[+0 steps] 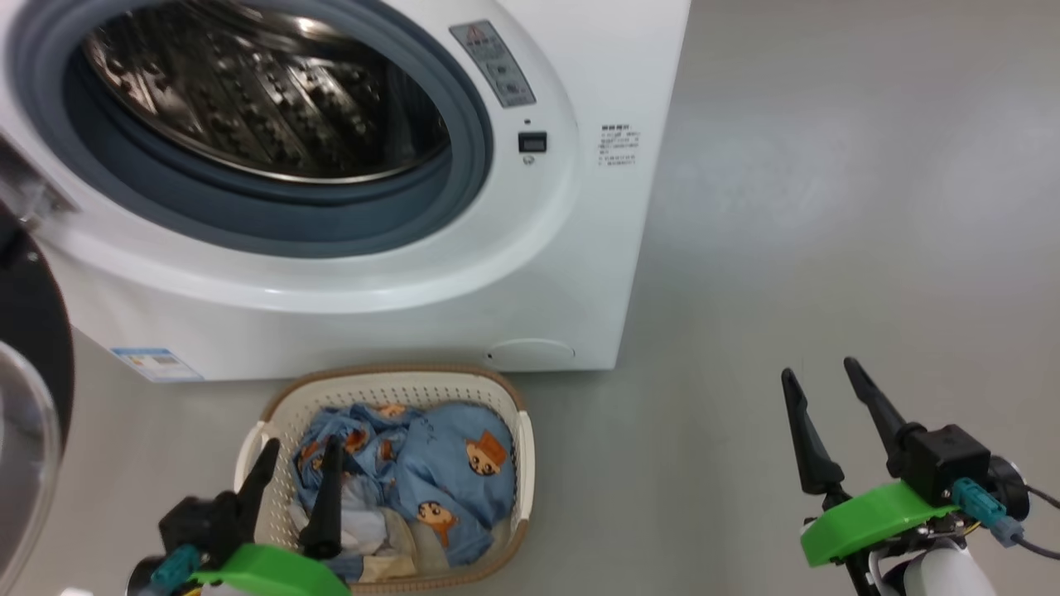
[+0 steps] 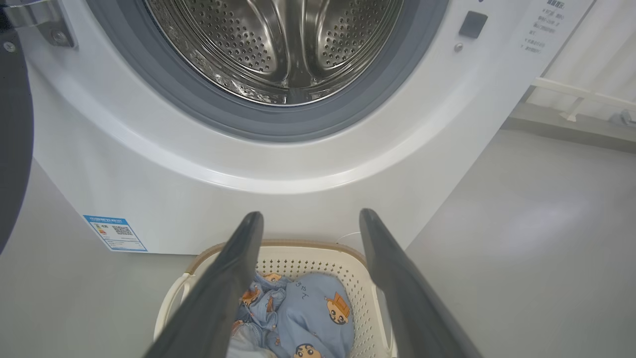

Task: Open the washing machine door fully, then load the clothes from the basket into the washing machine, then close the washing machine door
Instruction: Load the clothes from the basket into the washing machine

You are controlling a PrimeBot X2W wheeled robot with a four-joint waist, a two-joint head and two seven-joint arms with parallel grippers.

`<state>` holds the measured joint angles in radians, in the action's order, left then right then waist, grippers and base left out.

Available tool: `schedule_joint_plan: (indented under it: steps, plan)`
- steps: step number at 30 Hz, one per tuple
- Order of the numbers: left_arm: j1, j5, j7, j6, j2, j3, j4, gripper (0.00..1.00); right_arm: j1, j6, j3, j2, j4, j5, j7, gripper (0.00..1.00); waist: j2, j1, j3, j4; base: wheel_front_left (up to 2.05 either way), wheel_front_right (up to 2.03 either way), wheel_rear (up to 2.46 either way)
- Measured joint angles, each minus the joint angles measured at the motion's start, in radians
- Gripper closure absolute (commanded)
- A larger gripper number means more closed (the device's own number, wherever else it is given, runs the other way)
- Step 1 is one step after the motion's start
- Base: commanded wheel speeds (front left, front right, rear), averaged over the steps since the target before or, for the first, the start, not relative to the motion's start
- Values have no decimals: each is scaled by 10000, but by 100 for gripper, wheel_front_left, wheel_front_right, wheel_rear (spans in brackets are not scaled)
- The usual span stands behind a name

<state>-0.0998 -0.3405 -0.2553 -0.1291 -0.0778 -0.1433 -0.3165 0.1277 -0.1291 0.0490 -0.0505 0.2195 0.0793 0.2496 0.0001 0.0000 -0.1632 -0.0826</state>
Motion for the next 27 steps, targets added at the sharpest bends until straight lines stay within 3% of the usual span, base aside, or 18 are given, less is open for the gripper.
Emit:
schedule_joint_plan:
  steps: [6,12,27]
  plan:
    - [-1128,-253,0,0,-151,-635,-1227,0,419,0,171,-2,-311,-316,0,0,0,0,-895,160,0,0,0]
    - [-2356,-1166,0,0,-443,-1373,-2964,0,801,0,221,-6,-587,-351,0,0,0,0,-1871,429,0,0,0]
    - [-5415,-2940,205,-2,-1492,-3908,-6541,0,1487,0,165,-6,-1210,-125,2,0,0,0,-4116,1650,0,0,0]
